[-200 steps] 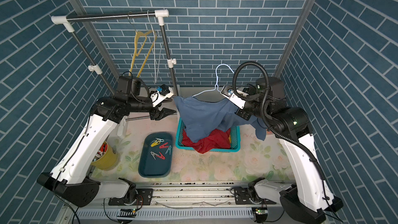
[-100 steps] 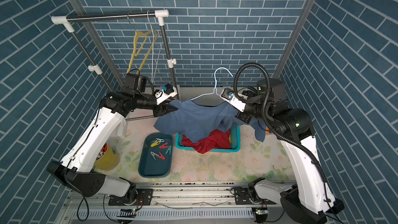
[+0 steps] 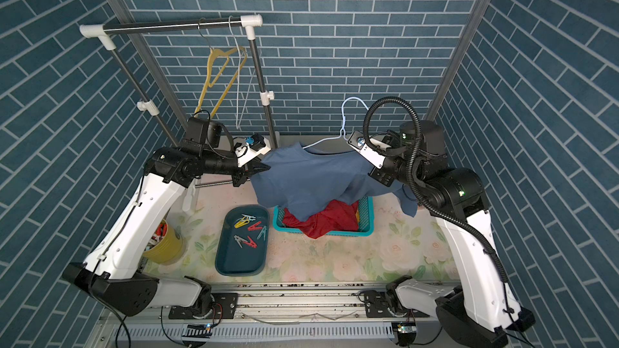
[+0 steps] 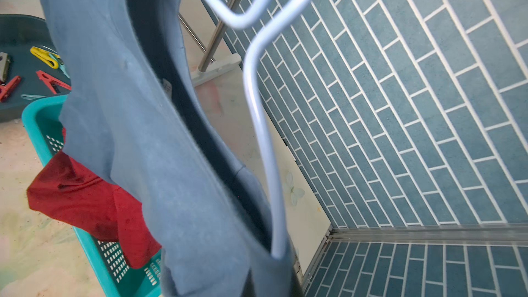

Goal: Remove the clothespins securing t-shirts to the hanger
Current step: Remove the T-shirt from the hanger.

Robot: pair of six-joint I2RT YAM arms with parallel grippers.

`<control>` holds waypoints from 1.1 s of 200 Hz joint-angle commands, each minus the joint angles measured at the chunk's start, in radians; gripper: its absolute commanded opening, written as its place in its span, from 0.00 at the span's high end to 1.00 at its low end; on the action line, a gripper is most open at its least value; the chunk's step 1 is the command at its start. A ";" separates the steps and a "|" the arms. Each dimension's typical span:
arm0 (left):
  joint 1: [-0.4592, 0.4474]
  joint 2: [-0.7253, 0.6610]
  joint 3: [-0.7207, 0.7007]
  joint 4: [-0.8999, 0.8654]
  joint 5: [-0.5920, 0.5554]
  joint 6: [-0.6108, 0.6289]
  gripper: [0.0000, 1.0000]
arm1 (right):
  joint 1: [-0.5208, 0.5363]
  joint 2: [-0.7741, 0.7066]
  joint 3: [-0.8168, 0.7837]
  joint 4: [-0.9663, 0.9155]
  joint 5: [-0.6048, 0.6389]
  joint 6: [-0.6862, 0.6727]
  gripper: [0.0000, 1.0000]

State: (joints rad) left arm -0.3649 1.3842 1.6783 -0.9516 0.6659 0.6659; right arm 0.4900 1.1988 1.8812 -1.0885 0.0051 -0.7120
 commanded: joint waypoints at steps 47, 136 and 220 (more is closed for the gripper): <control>0.032 0.004 -0.011 0.005 -0.314 -0.152 1.00 | -0.032 -0.055 -0.013 0.110 0.069 0.043 1.00; 0.082 0.016 -0.031 0.072 -0.417 -0.343 1.00 | -0.039 -0.087 -0.022 0.180 0.093 0.071 1.00; 0.050 0.043 -0.051 0.128 -0.239 -0.418 1.00 | -0.040 -0.050 0.104 0.204 0.136 0.102 1.00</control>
State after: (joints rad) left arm -0.3222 1.4204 1.6447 -0.8097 0.4515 0.2764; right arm 0.4717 1.1561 1.8858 -0.9653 0.0467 -0.6697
